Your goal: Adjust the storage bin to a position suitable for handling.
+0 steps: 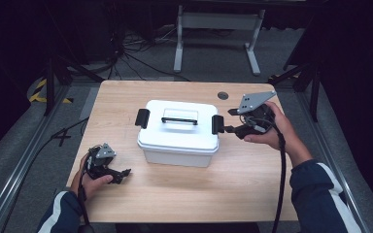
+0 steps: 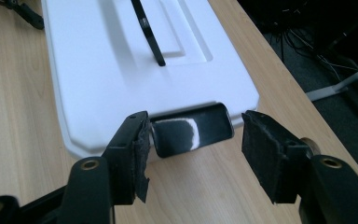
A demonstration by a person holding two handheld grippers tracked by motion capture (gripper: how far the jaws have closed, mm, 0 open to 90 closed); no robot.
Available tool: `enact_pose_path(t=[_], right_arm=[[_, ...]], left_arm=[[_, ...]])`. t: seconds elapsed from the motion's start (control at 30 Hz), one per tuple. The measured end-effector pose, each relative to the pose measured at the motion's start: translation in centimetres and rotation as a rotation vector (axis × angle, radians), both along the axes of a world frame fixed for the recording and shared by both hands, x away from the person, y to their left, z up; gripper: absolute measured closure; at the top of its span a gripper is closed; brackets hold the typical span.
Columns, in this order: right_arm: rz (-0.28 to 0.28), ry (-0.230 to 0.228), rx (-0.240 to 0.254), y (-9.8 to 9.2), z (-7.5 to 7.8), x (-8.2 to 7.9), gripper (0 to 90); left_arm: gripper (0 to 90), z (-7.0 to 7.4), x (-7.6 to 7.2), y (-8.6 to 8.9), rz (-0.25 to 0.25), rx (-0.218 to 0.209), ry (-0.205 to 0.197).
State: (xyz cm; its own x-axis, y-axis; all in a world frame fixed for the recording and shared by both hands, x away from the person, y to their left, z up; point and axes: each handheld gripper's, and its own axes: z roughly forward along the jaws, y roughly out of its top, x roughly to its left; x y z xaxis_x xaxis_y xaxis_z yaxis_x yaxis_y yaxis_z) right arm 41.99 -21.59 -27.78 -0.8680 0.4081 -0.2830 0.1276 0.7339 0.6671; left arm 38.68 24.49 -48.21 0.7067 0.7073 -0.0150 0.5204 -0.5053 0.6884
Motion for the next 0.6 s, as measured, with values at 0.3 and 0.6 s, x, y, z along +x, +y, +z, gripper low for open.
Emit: enact_pose_path(t=[0.3, 0.6], right_arm=[[0.047, 0.014, -0.019, 3.3, -0.1, 1.1, 43.5], [0.095, 0.028, -0.049, 5.5, -0.1, 1.5, 49.1]], left_arm=[[1.8, 0.0, 0.0, 0.0, 0.0, -0.001, 0.003], [1.8, 0.0, 0.0, 0.0, 0.0, 0.0, 0.0]])
